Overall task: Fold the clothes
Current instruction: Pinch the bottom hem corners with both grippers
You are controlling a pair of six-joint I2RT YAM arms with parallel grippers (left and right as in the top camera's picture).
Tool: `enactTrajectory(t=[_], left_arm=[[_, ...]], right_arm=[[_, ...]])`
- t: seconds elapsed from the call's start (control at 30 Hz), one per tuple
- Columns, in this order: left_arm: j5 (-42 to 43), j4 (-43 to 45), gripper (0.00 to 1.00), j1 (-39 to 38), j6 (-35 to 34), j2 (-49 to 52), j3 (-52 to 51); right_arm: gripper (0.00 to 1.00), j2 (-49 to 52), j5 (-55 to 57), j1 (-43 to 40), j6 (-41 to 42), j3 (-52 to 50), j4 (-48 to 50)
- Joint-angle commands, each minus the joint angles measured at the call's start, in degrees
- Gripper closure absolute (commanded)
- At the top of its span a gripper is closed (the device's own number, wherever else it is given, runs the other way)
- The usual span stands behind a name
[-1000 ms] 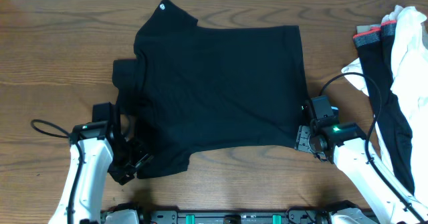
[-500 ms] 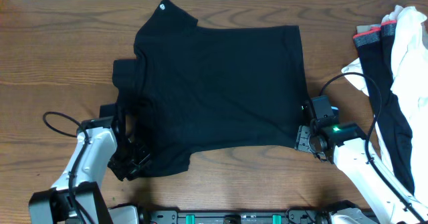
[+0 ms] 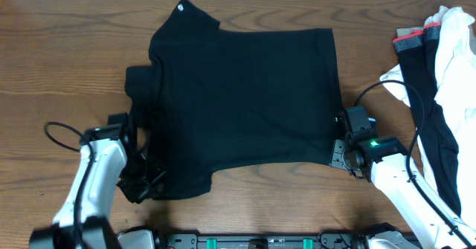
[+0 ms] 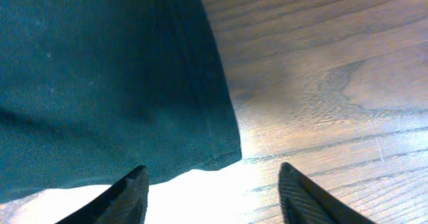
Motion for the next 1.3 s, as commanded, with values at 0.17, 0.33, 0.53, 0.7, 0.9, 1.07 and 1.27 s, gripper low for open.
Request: enactTrajectory(t=[0.17, 0.33, 0.53, 0.7, 0.9, 1.07, 1.27], left_arm=[[0.5, -6.3, 0.94, 0.2, 0.5, -11.6, 8.4], [0.5, -8.2, 0.94, 0.2, 0.5, -12.9, 8.4], [0.5, -8.8, 0.94, 0.2, 0.8, -12.9, 8.4], [0.5, -8.4, 0.94, 0.2, 0.9, -12.9, 8.4], [0.5, -8.2, 0.94, 0.2, 1.4, -12.9, 8.4], [0.5, -7.5, 0.94, 0.2, 1.8, -12.9, 8.4], [0.5, -5.9, 0.94, 0.2, 3.4, -12.9, 8.4]], right_arm=[[0.34, -0.5, -5.6, -0.7, -3.3, -0.1, -0.8], [0.29, -0.5, -8.7, -3.7, 1.9, -0.1, -2.4], [0.3, -0.5, -14.3, -7.7, 1.9, -0.2, -3.0], [0.3, 0.6, -20.9, -7.8, 3.1, -0.7, -0.1], [0.3, 3.6, -24.9, -7.8, 10.2, -0.9, 0.2], [0.32, 5.0, -24.0, -7.8, 12.0, -0.9, -3.3], [0.38, 5.2, -21.9, -7.8, 17.7, -1.4, -4.0]])
